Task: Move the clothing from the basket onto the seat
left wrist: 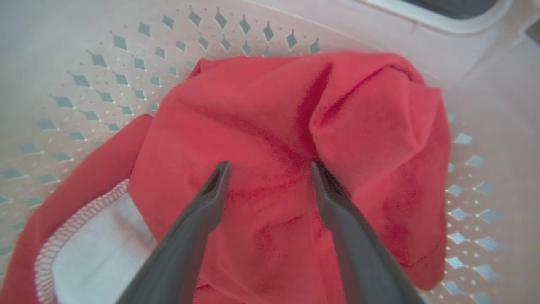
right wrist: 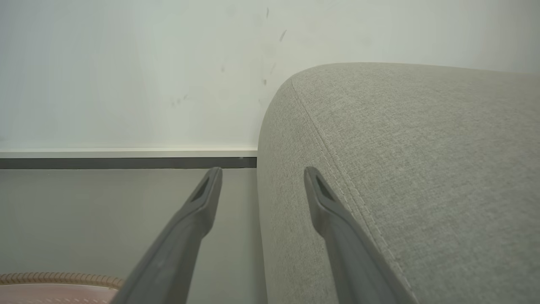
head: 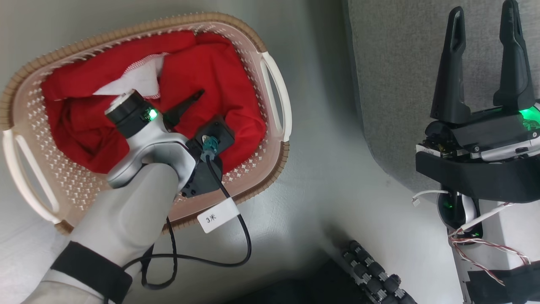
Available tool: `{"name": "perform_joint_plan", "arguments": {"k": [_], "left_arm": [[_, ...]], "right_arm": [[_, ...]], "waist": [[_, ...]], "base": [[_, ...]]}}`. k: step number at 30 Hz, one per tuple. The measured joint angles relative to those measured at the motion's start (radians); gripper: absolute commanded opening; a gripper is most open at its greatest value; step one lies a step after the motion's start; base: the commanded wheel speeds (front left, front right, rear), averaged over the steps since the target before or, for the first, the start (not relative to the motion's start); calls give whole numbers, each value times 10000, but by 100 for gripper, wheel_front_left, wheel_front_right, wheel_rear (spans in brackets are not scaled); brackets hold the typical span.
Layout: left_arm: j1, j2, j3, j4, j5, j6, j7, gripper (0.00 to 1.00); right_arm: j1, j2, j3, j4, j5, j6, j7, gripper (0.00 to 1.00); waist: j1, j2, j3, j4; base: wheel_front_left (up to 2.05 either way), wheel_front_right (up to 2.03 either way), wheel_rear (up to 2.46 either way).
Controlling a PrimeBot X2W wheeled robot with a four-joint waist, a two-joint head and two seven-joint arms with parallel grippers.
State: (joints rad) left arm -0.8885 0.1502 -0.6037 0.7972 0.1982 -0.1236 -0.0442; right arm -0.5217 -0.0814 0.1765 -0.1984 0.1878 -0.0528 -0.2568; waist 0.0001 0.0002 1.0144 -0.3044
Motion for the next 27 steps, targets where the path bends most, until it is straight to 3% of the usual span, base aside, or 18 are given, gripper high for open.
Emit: {"name": "perform_joint_plan", "arguments": {"k": [1,3,4,5,6,7,8,9,27], "left_arm": [[-49,6,-15,56,0,0,-2,100],[-136,23,-25,150,-2,0,-6,83],[-159,25,-36,207,-2,0,-15,53],[-169,25,-63,268,-2,-2,-17,53],[-176,17,-88,328,-2,-2,-21,44],[-194,8,-107,384,-8,-6,-29,33],[-224,-8,-115,441,-21,-8,-31,11],[-258,-27,-121,487,-25,-8,-50,0],[-283,-633,-13,1158,-585,-12,-1300,0]], "right_arm": [[-12,10,-6,36,-27,0,-2,100],[-31,31,-2,92,-29,2,0,100],[-41,38,0,102,-33,2,-2,100],[-58,48,2,107,-35,2,-2,100],[-79,56,4,115,-36,6,-2,100],[-113,61,6,130,-36,25,-2,100],[-160,69,8,144,-38,50,-2,100],[-202,77,8,157,-38,63,-2,100],[-260,109,-184,1126,-247,267,-2,100]], "waist": [[0,0,61,-24],[1,0,157,-66],[0,0,193,-83],[0,0,222,-98],[0,0,245,-109],[0,-1,262,-117],[0,-2,275,-122],[-1,-2,284,-125],[-1,-2,-480,279]], "base": [[0,0,0],[0,0,0],[0,0,0],[0,0,0],[0,0,0],[0,0,0],[0,0,0],[0,0,0],[0,0,0]]}}
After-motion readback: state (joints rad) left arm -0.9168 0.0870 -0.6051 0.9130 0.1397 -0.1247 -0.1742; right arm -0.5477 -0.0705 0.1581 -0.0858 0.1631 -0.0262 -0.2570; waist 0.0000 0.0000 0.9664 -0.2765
